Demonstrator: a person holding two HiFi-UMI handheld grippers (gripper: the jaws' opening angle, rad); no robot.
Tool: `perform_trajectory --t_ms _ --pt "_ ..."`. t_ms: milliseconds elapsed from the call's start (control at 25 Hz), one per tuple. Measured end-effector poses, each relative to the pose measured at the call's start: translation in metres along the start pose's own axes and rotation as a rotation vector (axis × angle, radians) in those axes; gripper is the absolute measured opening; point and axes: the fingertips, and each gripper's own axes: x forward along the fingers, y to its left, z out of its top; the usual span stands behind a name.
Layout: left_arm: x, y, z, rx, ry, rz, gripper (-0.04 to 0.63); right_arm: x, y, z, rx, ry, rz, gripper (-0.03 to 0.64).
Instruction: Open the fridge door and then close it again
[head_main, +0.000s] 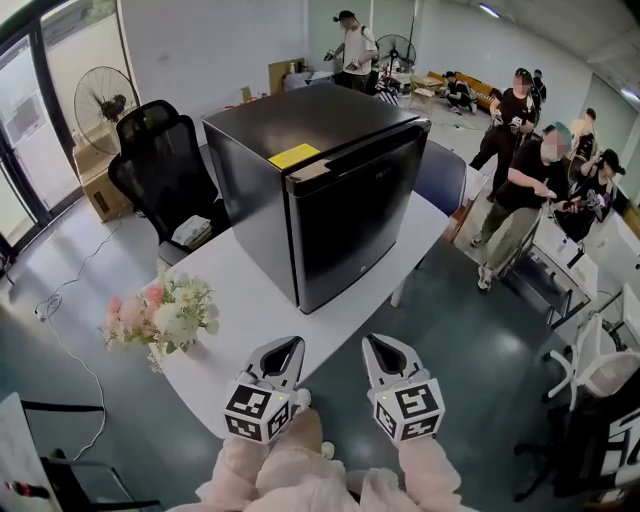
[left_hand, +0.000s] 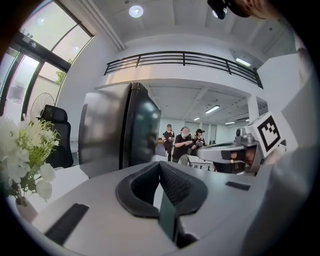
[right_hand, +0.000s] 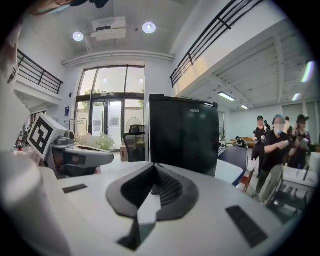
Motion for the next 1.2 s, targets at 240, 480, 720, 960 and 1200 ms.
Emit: perform_trajectory --t_ms 240,480,720,960,1200 --pt "0.006 0.012 0.022 0.021 -0.035 0.009 0.011 0.022 -0.006 0.037 -0.113 -0.043 0.049 0.013" --pt "0.016 0.03 0.042 0.045 -0.057 0.02 0.011 0.047 -0.018 0.079 -0.246 -0.078 0.086 0.014" --pt "0.031 0.05 0.061 0.048 -0.07 0.029 0.011 0.073 -0.026 0.123 -0.379 -0.105 0.148 0.017" --pt "0.047 0.065 0.078 0.063 -0.085 0.025 0.011 0.1 -0.028 0.159 -0.514 -0.115 0.222 0.069" --pt "0.06 0.082 0.093 0.073 -0.1 0.036 0.011 0.124 -0.031 0.193 -0.698 -0.111 0.245 0.131"
